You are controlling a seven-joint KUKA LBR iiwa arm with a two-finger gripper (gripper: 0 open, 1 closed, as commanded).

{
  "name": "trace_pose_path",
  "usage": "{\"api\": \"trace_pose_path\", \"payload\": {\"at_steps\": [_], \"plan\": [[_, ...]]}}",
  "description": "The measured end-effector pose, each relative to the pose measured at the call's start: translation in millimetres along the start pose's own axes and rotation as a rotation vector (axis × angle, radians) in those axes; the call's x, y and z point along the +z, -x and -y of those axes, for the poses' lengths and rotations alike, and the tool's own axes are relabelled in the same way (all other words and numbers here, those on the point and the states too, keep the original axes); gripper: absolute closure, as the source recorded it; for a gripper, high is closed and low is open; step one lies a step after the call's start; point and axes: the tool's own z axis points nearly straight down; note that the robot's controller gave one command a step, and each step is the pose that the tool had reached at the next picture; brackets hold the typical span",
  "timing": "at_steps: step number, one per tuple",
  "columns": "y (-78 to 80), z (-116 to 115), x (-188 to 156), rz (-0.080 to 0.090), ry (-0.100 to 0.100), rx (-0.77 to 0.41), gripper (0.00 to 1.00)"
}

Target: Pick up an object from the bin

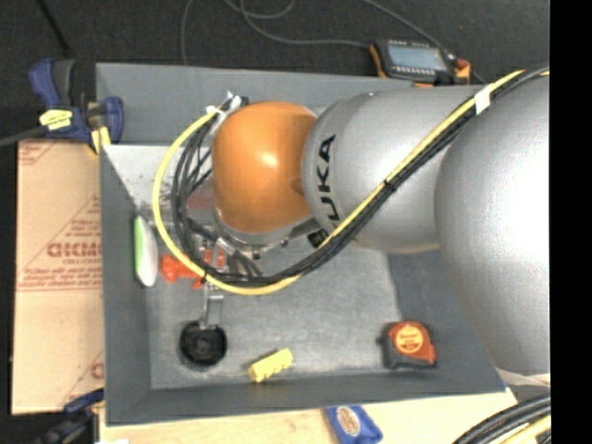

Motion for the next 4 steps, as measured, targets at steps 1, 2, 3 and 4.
{"api": "trace_pose_path", "payload": {"at_steps": [1, 2, 3, 4], "plan": [[1.5, 1.0, -4.8, 0.007, 0.002, 0.004, 0.00], [1.9, 1.1, -4.7, 0.008, 0.002, 0.003, 0.00], [10.3, -2.3, -34.4, -0.001, -0.003, -0.072, 0.00], [14.7, -3.6, -12.9, 0.020, 0.004, -0.080, 0.00]]}}
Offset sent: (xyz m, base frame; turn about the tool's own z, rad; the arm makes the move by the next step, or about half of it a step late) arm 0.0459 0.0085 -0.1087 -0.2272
